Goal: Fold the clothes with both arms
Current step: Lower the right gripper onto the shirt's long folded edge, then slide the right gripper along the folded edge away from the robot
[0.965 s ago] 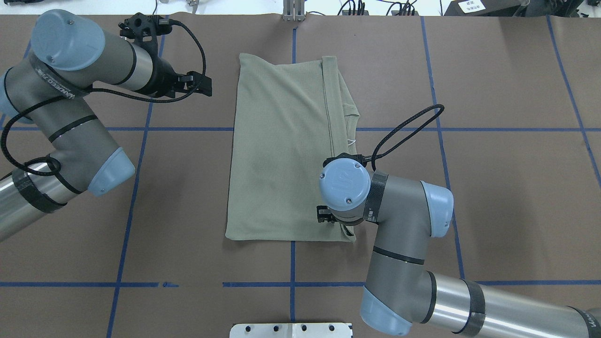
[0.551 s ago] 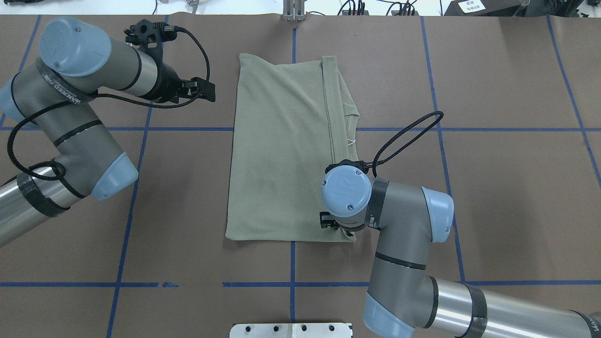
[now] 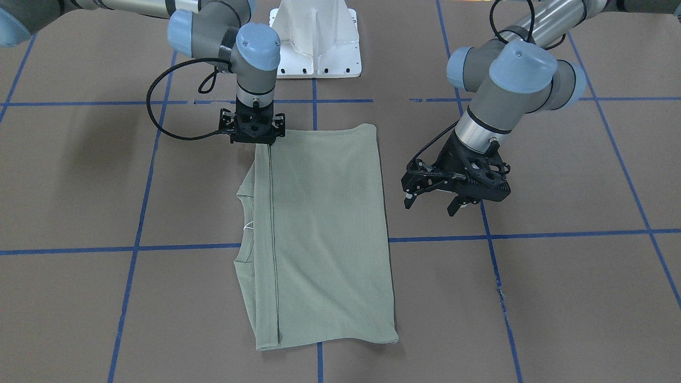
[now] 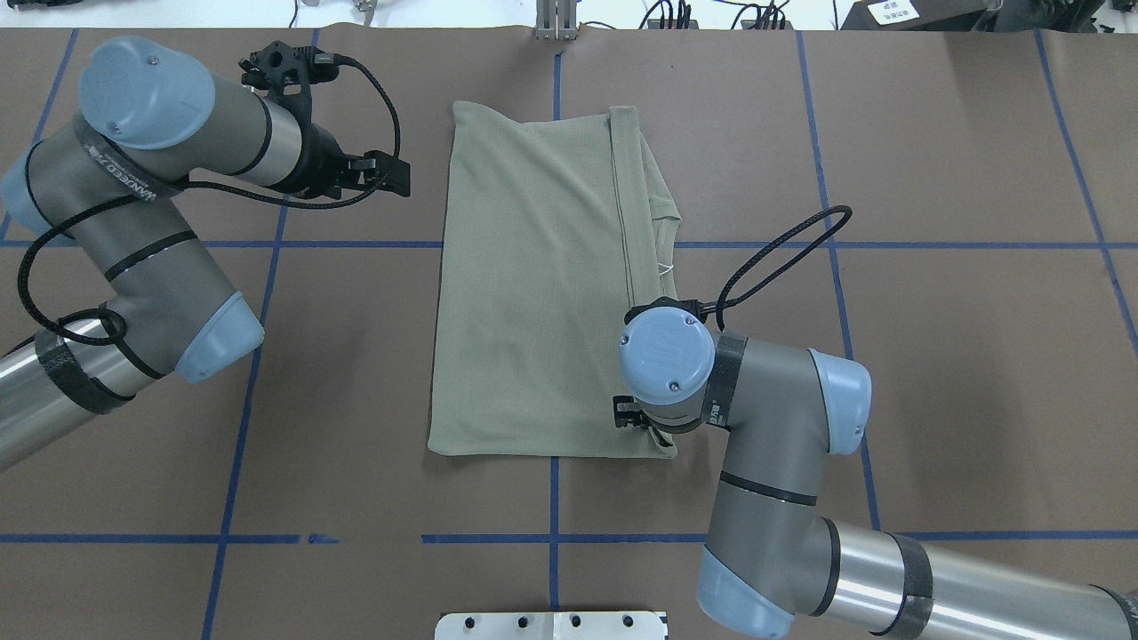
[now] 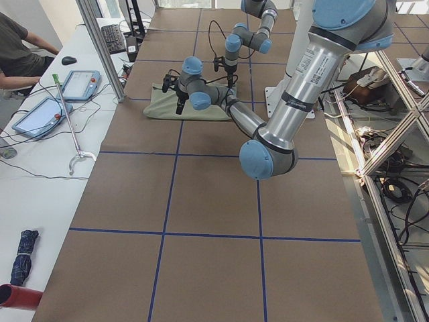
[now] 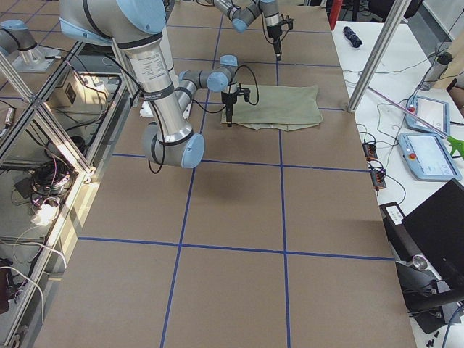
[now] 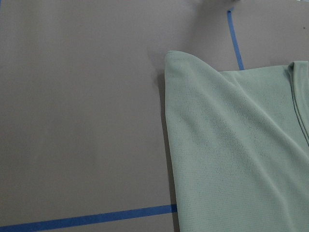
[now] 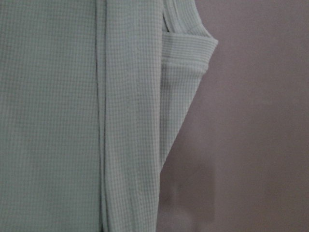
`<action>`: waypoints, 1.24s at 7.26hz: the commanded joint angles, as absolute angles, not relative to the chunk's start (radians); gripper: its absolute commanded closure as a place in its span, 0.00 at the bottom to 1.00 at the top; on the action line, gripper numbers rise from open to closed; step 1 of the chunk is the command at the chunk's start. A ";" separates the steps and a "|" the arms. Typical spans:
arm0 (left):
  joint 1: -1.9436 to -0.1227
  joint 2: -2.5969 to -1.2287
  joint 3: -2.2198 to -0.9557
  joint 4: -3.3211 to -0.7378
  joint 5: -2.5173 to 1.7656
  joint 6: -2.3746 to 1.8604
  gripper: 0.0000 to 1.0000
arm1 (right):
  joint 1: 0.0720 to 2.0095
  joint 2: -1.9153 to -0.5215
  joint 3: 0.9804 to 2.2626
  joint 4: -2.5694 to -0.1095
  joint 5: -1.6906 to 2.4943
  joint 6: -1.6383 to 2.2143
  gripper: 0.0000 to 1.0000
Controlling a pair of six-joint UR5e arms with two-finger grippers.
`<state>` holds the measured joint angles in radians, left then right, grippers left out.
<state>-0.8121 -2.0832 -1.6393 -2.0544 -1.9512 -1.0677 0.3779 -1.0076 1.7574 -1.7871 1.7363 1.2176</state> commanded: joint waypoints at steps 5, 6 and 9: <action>-0.802 -2.085 -1.640 -2.056 -1.950 -1.069 0.00 | 0.448 -1.151 1.849 -1.786 1.738 1.126 0.00; -0.802 -2.085 -1.640 -2.054 -1.950 -1.069 0.00 | 0.472 -1.176 1.880 -1.786 1.743 1.123 0.00; -0.802 -2.086 -1.643 -2.056 -1.950 -1.054 0.00 | 0.532 -1.060 1.864 -1.781 1.735 1.079 0.00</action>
